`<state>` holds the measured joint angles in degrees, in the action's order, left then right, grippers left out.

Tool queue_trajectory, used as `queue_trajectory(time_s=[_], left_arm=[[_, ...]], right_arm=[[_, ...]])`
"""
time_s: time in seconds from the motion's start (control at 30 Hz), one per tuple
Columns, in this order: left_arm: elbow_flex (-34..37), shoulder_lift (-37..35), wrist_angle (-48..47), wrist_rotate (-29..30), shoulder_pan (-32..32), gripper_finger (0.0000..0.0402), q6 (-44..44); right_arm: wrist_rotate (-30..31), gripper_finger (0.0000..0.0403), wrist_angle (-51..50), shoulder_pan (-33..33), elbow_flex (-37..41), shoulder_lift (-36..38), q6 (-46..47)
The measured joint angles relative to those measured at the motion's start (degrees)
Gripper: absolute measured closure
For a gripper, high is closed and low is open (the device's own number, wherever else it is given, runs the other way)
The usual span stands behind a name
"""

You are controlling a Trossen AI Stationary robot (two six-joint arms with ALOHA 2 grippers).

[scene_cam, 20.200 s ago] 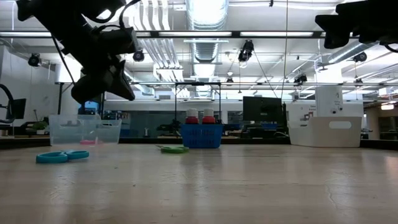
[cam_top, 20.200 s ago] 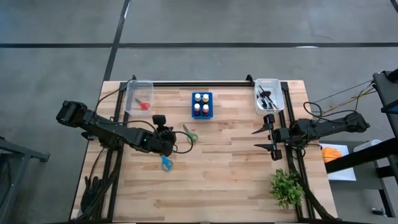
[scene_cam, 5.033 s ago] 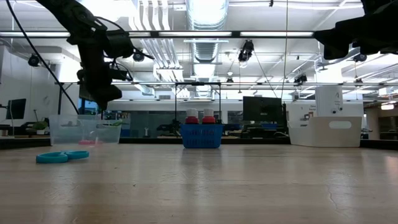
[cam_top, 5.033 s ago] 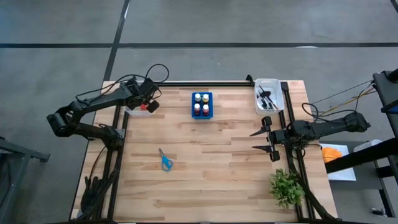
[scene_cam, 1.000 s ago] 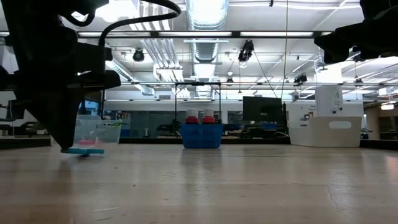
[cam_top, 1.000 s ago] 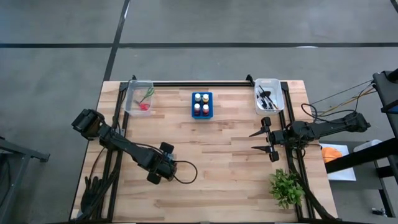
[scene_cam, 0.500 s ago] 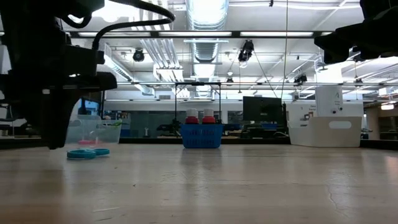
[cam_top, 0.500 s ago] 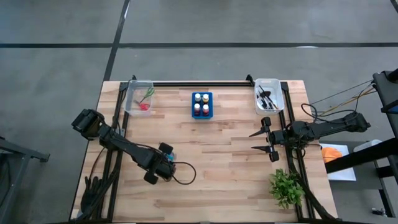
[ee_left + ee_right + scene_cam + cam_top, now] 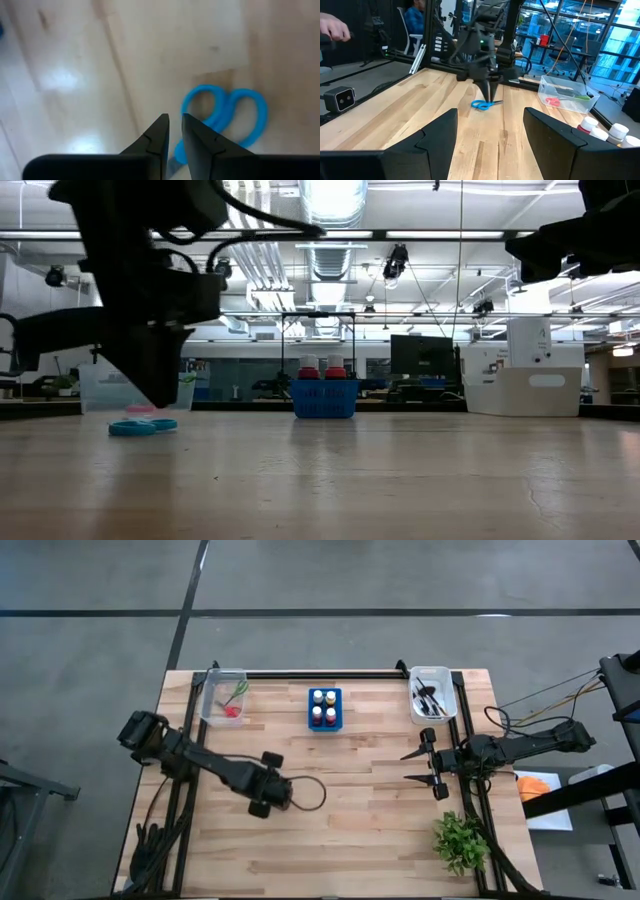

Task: Pick & Place Paint Supplies
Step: Put the blue scissors into the transparent bin

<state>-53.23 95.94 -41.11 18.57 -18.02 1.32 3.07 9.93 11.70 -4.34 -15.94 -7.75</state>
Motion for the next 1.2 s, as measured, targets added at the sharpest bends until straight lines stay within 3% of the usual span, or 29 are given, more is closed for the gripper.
queue_trajectory(time_s=[0.23, 1.0, 1.2], left_arm=[[0.6, 0.0, 2.8, -6.6, 3.1, 0.0339, -1.8], [1.2, 0.2, 3.7, -9.5, 5.2, 0.0338, -1.9], [5.3, 0.1, 7.3, -11.0, 6.6, 0.0338, -1.7]], right_arm=[[0.0, 0.0177, 0.0, 0.0, 0.0, 0.0, 0.0], [0.0, 0.0177, 0.0, 0.0, 0.0, 0.0, 0.1], [0.0, 0.0177, 0.0, 0.0, 0.0, 0.0, 0.1]])
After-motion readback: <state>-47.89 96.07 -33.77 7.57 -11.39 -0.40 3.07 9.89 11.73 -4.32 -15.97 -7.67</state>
